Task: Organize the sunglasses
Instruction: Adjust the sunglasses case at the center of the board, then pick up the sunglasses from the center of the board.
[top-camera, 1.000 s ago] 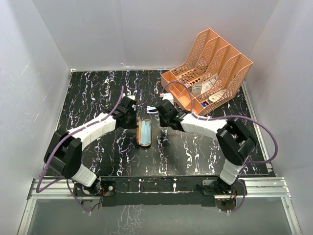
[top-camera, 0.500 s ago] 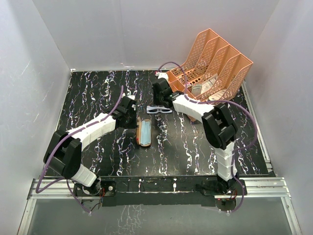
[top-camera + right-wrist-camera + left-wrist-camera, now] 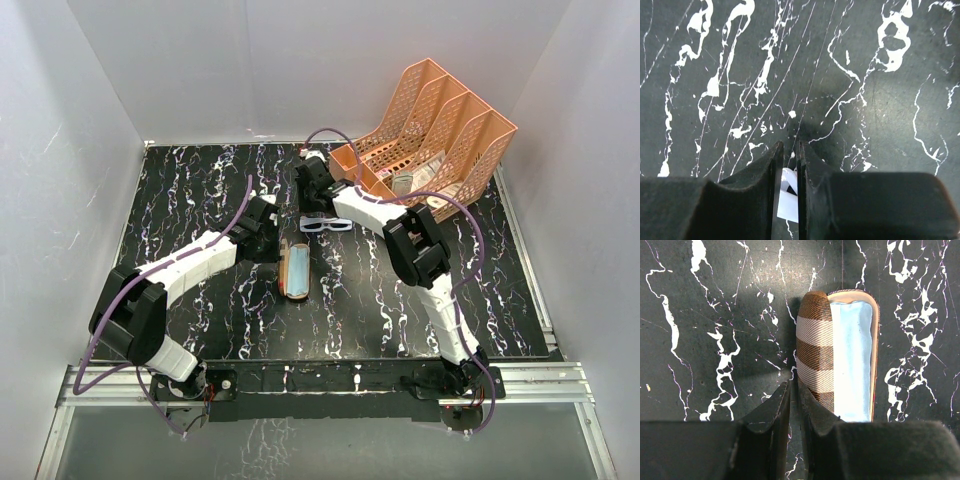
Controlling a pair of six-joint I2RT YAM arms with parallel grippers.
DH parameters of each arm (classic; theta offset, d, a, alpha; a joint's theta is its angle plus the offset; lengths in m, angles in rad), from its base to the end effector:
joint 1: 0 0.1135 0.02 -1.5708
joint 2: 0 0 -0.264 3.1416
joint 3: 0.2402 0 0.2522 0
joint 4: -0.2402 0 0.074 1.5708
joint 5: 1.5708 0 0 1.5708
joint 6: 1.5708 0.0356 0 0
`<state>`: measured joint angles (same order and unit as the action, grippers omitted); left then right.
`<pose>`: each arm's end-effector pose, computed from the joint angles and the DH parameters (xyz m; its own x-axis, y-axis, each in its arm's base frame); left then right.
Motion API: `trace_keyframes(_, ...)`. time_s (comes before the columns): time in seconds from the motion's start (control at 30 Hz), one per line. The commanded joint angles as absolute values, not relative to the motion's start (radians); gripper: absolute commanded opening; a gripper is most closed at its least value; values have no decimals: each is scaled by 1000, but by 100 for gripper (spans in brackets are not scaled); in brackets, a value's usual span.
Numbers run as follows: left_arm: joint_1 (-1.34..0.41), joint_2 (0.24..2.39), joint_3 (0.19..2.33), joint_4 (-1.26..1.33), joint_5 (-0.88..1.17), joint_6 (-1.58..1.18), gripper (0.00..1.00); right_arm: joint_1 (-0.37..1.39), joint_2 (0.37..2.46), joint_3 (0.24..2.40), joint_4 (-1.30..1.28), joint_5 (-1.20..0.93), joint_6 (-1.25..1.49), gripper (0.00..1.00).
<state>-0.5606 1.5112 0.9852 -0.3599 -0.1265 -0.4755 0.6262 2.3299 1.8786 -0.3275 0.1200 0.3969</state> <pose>0.2695 -0.1639 0.2213 -0.7937 -0.0379 -0.6071 0.1086 0.9732 -0.2027 0.4288 0.3049 0.1754 -0.7231 -0.0494 -0.6889 -0.2529 0.9471 0.1976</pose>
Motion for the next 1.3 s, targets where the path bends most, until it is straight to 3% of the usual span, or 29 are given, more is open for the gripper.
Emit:
trace_keyframes(0.0, -568, 1476, 1001, -383, -120, -476, 12, 623, 2330, 1918, -312, 87, 394, 16)
trace_keyframes(0.93, -573, 1470, 995, -375, -120, -483, 12, 640, 2071, 1434, -167, 76, 448, 15)
trace_keyframes(1.27, -580, 1471, 994, -373, -119, -486, 12, 643, 2065, 1420, -140, 46, 427, 16)
